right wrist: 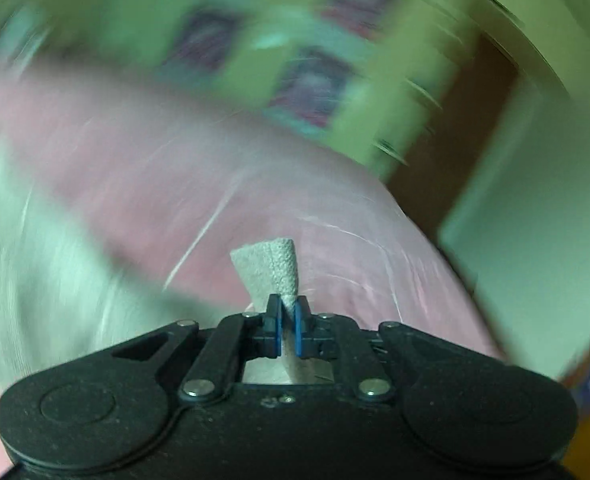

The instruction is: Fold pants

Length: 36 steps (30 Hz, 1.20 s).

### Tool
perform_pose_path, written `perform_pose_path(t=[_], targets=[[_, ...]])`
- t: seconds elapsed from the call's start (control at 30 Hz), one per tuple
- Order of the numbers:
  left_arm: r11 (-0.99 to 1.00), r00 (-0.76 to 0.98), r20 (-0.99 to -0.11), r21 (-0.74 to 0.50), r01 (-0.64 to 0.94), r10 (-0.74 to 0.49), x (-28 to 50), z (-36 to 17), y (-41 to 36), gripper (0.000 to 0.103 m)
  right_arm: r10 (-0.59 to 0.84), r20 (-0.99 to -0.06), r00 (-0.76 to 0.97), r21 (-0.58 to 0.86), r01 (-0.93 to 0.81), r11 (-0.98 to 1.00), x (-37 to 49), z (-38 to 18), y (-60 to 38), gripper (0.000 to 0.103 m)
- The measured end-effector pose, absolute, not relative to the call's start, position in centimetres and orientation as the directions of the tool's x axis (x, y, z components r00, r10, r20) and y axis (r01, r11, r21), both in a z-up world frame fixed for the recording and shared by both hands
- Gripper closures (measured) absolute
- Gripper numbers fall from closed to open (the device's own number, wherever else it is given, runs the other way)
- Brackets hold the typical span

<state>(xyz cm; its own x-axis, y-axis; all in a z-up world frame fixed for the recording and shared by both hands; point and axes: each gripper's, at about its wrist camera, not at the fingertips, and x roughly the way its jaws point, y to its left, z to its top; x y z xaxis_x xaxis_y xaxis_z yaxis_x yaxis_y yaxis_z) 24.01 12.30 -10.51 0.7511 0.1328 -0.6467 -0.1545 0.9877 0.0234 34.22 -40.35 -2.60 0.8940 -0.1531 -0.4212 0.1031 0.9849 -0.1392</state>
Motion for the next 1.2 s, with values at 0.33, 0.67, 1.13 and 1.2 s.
perform_pose_path(t=[0.33, 0.67, 1.13, 1.2], targets=[[0.99, 0.746, -0.66, -0.015, -0.138, 0.094, 24.1, -10.1, 13.0, 0.0, -0.125, -0.501, 0.856, 0.385, 0.35, 0.854, 29.9, -4.8, -53.6, 0.103], [0.993, 0.731, -0.68, -0.052, -0.109, 0.045, 24.3, -10.1, 13.7, 0.0, 0.035, -0.593, 0.804, 0.618, 0.427, 0.66, 28.9, -12.3, -57.1, 0.103], [0.993, 0.733, -0.678, -0.038, -0.11, 0.055, 24.2, -10.1, 13.3, 0.0, 0.021, -0.59, 0.807, 0.634, 0.447, 0.631, 30.6, -12.1, -56.9, 0.1], [0.993, 0.733, -0.678, -0.036, -0.108, 0.055, 24.1, -10.1, 13.3, 0.0, -0.036, -0.502, 0.864, 0.439, 0.291, 0.85, 30.6, -7.0, -54.1, 0.1]])
